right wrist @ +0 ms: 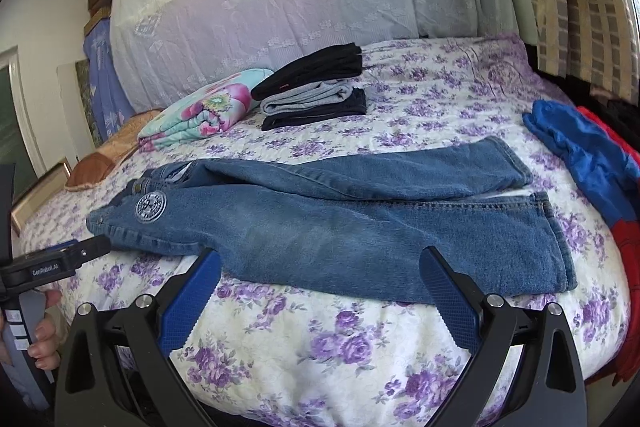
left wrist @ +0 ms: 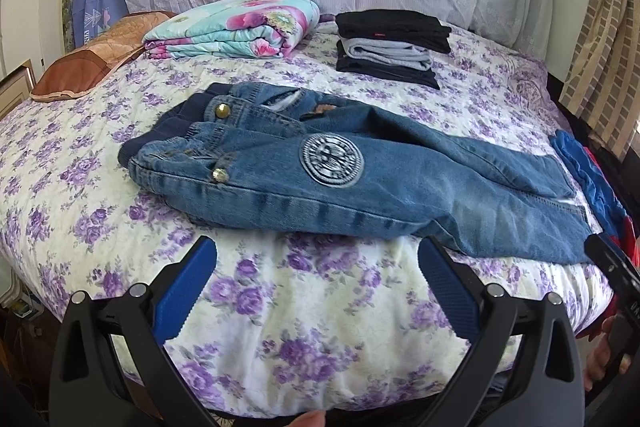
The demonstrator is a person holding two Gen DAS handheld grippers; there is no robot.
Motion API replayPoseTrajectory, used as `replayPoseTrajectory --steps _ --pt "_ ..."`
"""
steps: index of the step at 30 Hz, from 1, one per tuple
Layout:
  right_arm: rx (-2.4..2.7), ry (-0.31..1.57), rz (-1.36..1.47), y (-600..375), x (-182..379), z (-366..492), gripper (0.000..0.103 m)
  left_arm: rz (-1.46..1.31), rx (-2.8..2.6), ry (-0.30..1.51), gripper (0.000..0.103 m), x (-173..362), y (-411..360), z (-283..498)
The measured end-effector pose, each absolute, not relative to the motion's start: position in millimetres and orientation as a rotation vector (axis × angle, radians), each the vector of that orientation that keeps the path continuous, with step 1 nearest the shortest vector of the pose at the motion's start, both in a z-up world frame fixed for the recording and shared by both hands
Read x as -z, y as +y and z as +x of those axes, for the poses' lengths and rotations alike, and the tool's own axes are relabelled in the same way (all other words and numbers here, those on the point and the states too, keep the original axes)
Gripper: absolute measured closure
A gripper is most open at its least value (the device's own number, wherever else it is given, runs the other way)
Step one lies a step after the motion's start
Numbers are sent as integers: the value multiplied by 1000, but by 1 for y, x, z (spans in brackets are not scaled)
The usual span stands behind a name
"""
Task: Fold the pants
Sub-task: 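Grasp the jeans waistband with the left tool while the right tool grasps a leg hem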
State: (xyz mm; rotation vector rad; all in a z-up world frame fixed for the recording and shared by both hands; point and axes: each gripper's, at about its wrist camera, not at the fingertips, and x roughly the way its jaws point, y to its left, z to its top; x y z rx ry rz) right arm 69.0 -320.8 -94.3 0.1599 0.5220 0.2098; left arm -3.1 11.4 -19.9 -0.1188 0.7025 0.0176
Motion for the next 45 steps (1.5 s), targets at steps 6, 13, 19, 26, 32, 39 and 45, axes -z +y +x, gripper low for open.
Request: replayPoseTrajectory --steps 6,13,19,26,32,39,45 --pt "-173 529 307 -390 81 101 4 -205 -67 700 4 15 57 11" --pt "-162 637 681 -468 99 149 4 -241 -175 717 4 9 99 37" --pt "-114 707 822 -495 119 195 4 -209 -211 731 4 3 114 72" --pt "-172 760 961 -509 137 237 4 -278 -148 745 4 -2 127 116" --pt "-174 811 904 -506 143 244 15 -325 -64 783 4 -4 127 153" --pt "-109 829 858 -513 150 246 75 -275 -13 789 4 -9 120 193" --pt "-173 748 927 -523 140 251 94 -368 69 868 10 -4 135 238"
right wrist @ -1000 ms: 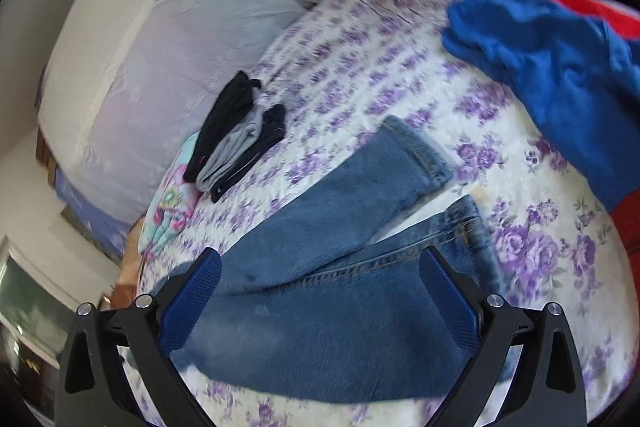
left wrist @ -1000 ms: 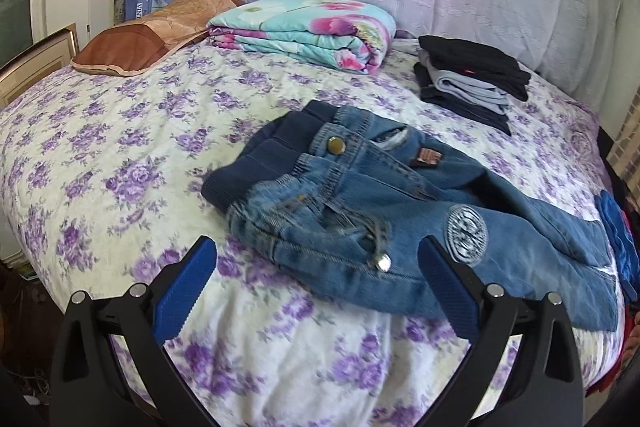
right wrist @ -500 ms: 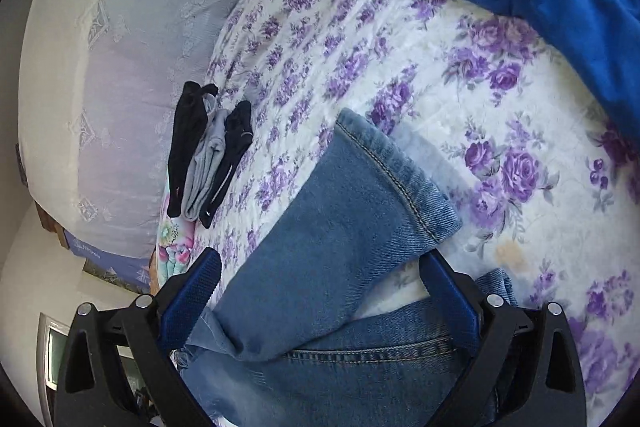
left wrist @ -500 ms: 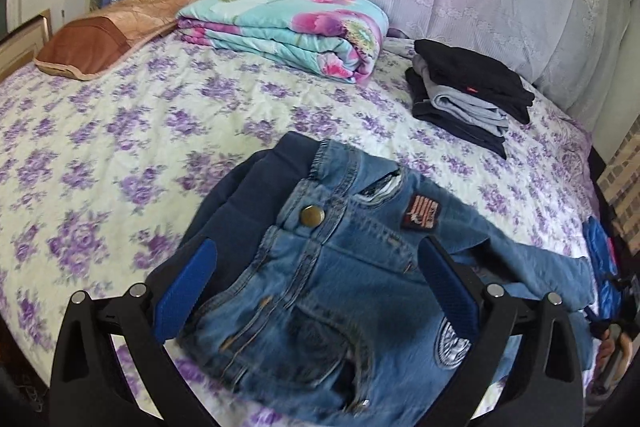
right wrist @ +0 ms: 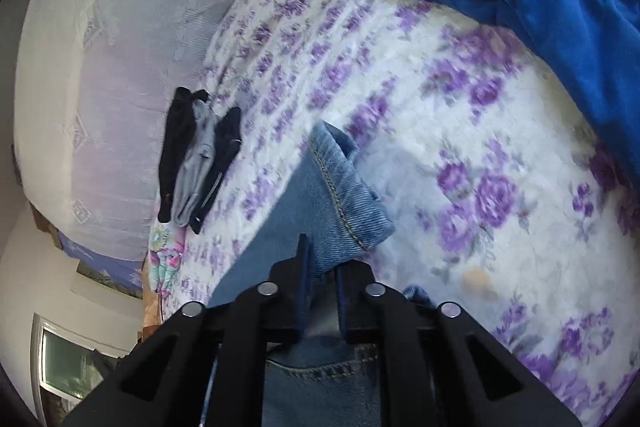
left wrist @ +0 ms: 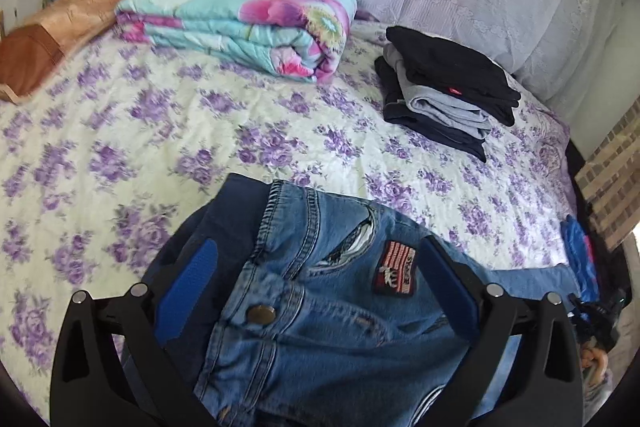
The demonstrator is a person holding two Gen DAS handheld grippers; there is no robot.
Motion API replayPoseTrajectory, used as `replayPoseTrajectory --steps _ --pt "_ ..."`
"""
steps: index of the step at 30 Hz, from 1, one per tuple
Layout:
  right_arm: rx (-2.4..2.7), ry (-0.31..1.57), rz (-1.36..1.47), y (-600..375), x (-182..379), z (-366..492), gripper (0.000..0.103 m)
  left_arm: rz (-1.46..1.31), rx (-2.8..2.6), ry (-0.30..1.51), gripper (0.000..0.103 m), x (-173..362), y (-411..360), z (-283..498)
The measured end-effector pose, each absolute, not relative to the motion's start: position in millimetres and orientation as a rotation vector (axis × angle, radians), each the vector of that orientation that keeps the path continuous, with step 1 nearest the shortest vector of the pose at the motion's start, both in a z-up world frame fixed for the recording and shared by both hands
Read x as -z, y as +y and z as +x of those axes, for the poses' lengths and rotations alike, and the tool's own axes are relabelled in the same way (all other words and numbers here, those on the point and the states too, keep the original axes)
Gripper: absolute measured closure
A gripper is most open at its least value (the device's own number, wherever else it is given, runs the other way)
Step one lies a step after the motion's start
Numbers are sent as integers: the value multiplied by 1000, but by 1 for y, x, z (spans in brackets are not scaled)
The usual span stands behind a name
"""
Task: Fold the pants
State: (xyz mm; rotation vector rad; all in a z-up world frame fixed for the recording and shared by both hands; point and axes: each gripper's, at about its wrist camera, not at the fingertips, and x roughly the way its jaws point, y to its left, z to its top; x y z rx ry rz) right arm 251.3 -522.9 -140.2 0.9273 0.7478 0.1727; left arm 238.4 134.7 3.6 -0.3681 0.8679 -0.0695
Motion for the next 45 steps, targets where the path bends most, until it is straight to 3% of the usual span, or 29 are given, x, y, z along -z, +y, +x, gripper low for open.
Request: replayPoseTrajectory --steps 3,4,11,19,20,22,23,24,27,37,38,39,40,43,45 --pt "-201 726 905 -518 123 259 95 -452 62 929 36 6 151 260" --pt "-210 719 899 -516 118 261 95 -494 66 945 38 11 159 267" --pt "-252 675 869 -510 79 288 96 -424 -74 940 38 9 198 283" --pt "-276 632 862 -500 50 308 96 -296 54 1102 39 54 193 317" --pt "-273 638 856 -498 51 307 96 -332 86 1108 43 59 198 321" --pt "-262 650 852 -497 52 306 96 -453 195 1110 65 65 208 321" --pt "-252 654 855 -498 54 305 96 -466 211 1092 68 63 210 318" --pt "-244 657 861 -499 55 304 96 -455 215 1070 79 59 208 313" --pt "-225 662 887 -504 61 303 96 -479 242 1003 90 46 209 301" --pt "-221 653 977 -508 41 366 96 -606 214 815 94 -9 227 313" --pt "-207 657 1000 -510 43 378 96 -629 189 797 95 -8 233 316" --pt "-182 666 1021 -513 47 393 96 -649 143 775 103 -6 241 318" --pt "-142 683 1049 -516 54 409 96 -643 81 748 103 -6 247 319" --pt "-79 797 1149 -519 85 459 83 -674 -18 732 103 4 271 326" --pt "-67 815 1023 -511 83 482 72 -686 -41 763 103 14 276 327"
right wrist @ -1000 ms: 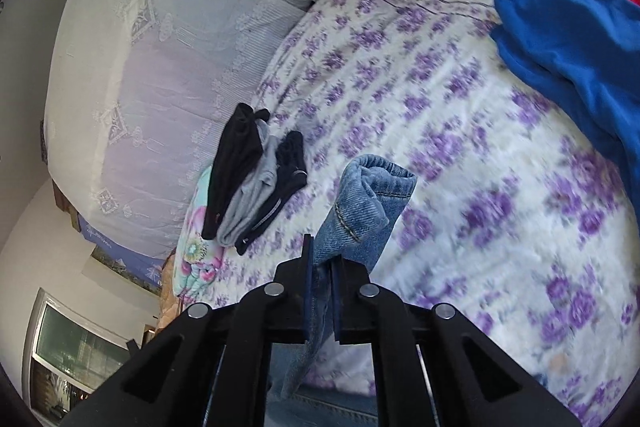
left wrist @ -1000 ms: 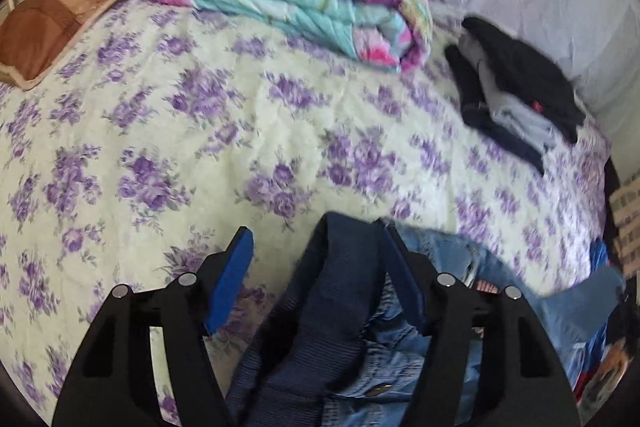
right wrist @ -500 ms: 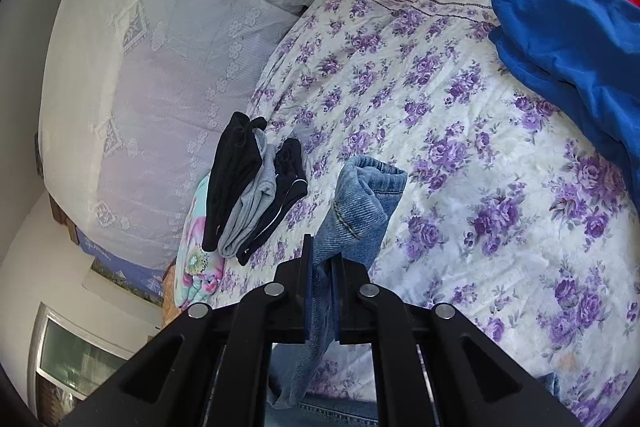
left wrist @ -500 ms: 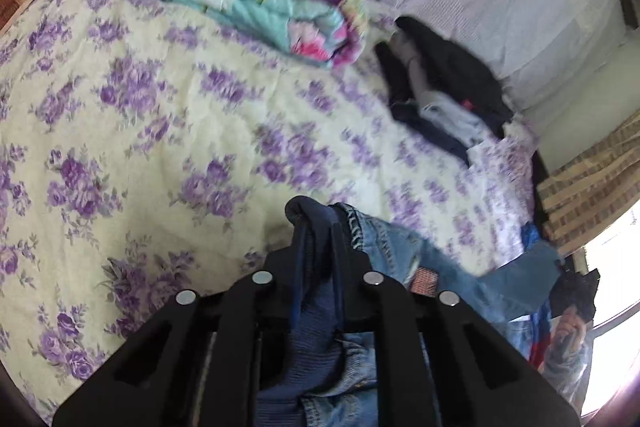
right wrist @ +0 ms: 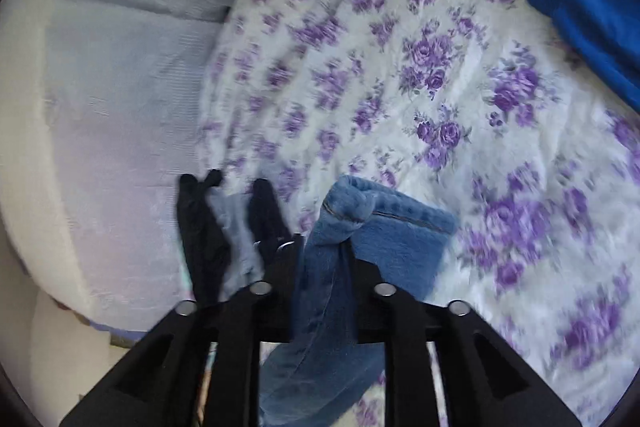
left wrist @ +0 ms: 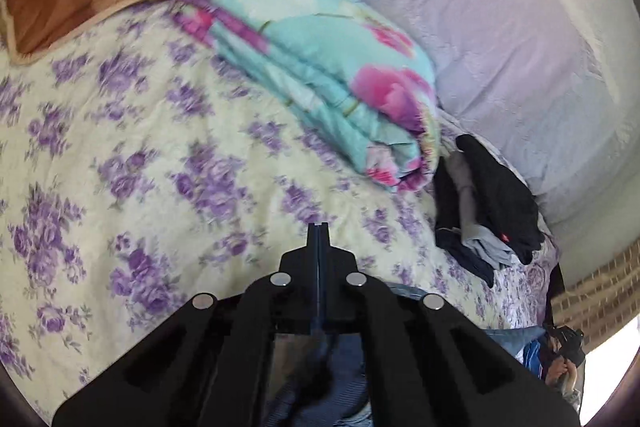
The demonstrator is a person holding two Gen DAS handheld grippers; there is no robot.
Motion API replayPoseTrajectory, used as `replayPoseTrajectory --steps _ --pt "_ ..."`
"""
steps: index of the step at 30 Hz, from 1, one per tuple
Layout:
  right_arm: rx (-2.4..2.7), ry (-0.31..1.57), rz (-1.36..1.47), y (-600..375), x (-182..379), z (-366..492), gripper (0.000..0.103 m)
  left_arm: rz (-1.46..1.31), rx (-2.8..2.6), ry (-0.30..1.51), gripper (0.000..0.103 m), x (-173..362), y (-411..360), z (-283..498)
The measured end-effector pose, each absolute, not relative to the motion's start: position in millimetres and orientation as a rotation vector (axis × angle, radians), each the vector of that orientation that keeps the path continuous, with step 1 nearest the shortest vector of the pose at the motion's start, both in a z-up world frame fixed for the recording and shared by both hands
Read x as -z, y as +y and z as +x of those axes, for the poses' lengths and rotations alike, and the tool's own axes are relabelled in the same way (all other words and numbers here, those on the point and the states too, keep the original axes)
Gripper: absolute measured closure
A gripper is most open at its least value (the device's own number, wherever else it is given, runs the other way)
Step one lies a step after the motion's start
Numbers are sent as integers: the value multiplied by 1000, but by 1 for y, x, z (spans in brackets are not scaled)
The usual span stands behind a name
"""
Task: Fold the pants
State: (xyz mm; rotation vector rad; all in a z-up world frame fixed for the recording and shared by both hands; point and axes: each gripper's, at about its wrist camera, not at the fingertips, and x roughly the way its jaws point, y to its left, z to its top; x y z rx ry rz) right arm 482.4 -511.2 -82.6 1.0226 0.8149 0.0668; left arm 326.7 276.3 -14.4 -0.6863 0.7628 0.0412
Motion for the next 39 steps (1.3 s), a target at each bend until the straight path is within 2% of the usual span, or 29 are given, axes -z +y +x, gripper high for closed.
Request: replayPoseTrajectory --steps 1,3,8,9,12,13,15,19,20,23,25,28,32,34,37,38,39 --pt "-52 800 942 -506 76 487 68 -647 -45 778 103 15 273 326" --pt "-49 778 832 -500 67 489 44 -556 -53 810 103 17 262 321" --pt "-42 797 756 -510 74 466 43 -466 -29 867 102 27 250 305" --pt "-34 824 766 -513 86 458 43 -469 -26 876 98 33 250 301" --pt "-37 894 844 -520 123 441 43 -521 2 892 96 46 251 300" --pt "-53 905 877 -519 133 437 44 -533 8 898 96 50 250 301" --pt "-100 914 940 -518 147 440 55 -548 22 916 96 54 248 306" --pt "-132 885 1012 -511 162 463 58 -571 43 938 94 53 246 316" --pt "-129 884 1023 -510 165 467 63 -569 40 942 92 52 245 318" --pt "-108 865 1033 -509 170 469 86 -548 24 979 91 54 242 328" --pt "-137 806 1033 -512 155 456 92 -546 8 1005 91 58 242 333" --pt "-151 785 984 -524 134 423 92 -546 0 1017 91 61 243 334" --pt "-82 902 1033 -552 169 391 93 -540 20 997 90 55 241 335" --pt "-86 889 1058 -554 175 380 96 -521 28 990 90 49 236 338" --pt "-72 879 1037 -551 172 374 94 -502 32 986 90 38 232 346" --pt "-74 895 1022 -550 172 376 94 -501 32 980 89 36 233 348" --pt "-75 900 1019 -551 170 375 93 -503 34 972 81 33 234 352"
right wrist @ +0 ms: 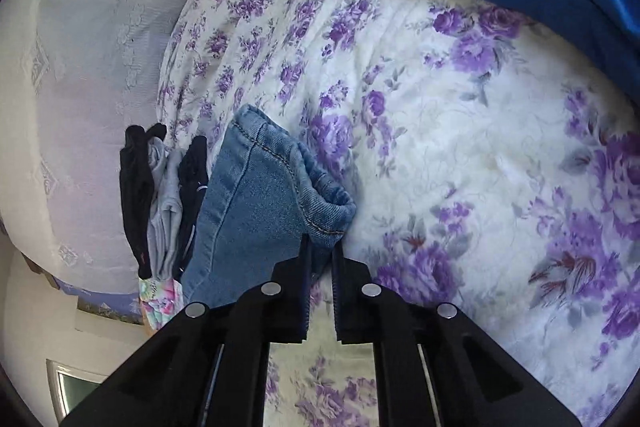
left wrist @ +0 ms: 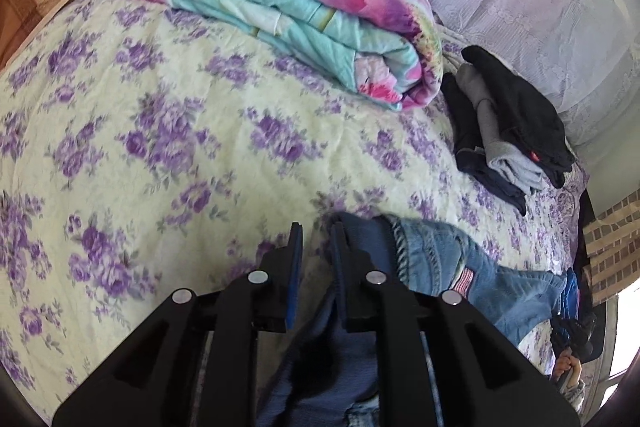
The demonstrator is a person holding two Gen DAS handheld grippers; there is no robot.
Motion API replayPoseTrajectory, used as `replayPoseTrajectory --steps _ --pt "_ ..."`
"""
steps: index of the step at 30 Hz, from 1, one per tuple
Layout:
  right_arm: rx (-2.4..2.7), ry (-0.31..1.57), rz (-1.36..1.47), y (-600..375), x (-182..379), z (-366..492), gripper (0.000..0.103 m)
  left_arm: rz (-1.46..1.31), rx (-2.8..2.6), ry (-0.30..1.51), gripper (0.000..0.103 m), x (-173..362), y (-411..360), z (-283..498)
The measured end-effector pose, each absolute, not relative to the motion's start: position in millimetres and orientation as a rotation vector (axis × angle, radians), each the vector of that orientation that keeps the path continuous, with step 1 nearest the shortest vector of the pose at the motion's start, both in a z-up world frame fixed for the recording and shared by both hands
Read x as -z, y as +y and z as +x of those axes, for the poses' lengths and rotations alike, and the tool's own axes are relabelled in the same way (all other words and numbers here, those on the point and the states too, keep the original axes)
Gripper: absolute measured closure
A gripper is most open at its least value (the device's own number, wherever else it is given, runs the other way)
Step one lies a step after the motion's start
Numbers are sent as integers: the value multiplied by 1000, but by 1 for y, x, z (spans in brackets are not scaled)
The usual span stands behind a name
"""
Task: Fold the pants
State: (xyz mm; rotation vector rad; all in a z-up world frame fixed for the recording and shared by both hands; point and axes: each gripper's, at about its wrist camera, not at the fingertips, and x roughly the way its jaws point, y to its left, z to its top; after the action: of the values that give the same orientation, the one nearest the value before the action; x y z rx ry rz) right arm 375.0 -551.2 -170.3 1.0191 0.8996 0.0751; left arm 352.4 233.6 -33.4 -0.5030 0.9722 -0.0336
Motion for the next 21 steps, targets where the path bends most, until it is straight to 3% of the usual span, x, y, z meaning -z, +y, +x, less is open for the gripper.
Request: replayPoseTrajectory --steps 1,2,3,4,7,12,19,20,21 --pt "-74 898 1023 -552 169 372 91 -501 33 978 71 34 234 357" --pt "-72 897 1019 -552 165 370 91 -493 23 995 48 37 234 361" --pt "-74 899 1006 -552 162 366 90 -490 -15 997 39 40 236 365" --pt "-80 900 995 -551 158 361 90 -506 -27 991 37 43 240 367" --pt "-94 889 969 -551 145 339 89 -630 54 982 37 52 252 368" --pt "-85 863 920 -556 125 290 62 -724 150 878 37 41 265 352" --pt "-55 852 887 -565 115 237 57 -513 326 1032 37 54 208 369" --pt "-44 851 883 -567 115 230 52 -492 336 1054 42 59 201 371" --pt "-25 856 876 -570 115 222 49 -479 318 1063 59 62 197 371"
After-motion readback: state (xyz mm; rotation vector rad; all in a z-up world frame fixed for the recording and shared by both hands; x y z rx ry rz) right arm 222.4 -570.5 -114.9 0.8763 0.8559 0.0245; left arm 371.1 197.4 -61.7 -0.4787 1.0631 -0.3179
